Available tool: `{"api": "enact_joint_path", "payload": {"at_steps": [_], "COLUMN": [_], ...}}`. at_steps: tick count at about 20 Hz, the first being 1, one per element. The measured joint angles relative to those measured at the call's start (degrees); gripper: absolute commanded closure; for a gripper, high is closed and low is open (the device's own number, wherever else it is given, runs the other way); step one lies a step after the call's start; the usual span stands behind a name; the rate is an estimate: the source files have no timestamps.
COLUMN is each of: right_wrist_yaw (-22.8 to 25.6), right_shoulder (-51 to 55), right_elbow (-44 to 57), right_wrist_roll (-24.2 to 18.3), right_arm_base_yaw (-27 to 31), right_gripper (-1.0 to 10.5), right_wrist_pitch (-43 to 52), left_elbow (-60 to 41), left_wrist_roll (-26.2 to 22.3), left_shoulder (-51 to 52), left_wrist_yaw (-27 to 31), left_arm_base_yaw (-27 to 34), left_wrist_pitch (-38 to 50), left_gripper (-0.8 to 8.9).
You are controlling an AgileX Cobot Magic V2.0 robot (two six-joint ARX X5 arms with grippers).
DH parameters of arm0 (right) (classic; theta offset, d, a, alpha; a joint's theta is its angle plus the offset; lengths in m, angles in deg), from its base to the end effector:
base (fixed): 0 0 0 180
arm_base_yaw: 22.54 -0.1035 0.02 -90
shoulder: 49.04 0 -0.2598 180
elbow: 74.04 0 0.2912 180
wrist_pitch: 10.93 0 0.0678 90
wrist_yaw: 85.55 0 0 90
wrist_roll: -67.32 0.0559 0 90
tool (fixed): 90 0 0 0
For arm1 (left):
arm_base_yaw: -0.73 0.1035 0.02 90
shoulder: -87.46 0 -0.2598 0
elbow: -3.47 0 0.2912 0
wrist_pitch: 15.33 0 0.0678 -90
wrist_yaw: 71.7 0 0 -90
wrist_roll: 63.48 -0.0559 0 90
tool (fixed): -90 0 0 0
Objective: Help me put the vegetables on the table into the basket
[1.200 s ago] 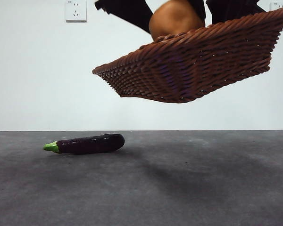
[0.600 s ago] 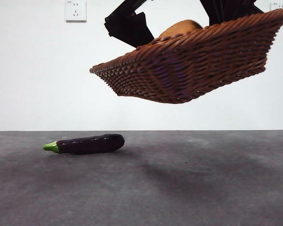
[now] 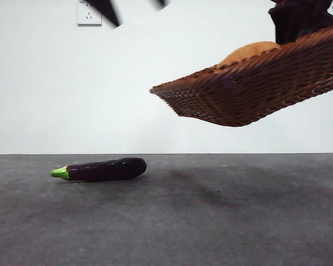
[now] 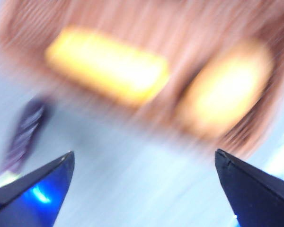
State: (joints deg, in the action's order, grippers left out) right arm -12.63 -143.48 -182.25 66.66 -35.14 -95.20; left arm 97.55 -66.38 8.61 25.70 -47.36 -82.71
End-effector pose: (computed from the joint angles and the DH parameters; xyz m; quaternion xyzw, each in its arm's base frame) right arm 0.3511 0.0953 0.3176 0.0180 0.5755 0.2125 0.7895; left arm 0.2233 -0.2381 0.3376 0.2259 0.3810 -0.3220 0.8367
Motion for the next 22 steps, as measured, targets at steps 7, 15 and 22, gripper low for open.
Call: {"api": "enact_joint_path", "payload": {"at_steps": [7, 15, 22], "right_wrist_yaw": [0.2, 0.2, 0.2], "right_shoulder": [0.0, 0.0, 0.0], "right_elbow": [0.0, 0.0, 0.0], "right_wrist_roll": [-0.9, -1.3, -1.3], "right_arm_base_yaw": [3.0, 3.0, 3.0], "right_gripper": [9.6, 9.6, 9.6], "right_wrist_pitch": [-0.1, 0.0, 0.0], "left_elbow": [0.0, 0.0, 0.0], "left_wrist_roll": [-19.6, -24.5, -23.5], "left_shoulder": [-9.5, -26.4, -31.9], "left_wrist_yaw": [-4.5, -10.4, -10.8], "left_arm_base_yaw": [18.4, 26.7, 26.7], "left_wrist_pitch": [8.2, 17.1, 22.4], "left_gripper": [3.13, 3.11, 3.11]}}
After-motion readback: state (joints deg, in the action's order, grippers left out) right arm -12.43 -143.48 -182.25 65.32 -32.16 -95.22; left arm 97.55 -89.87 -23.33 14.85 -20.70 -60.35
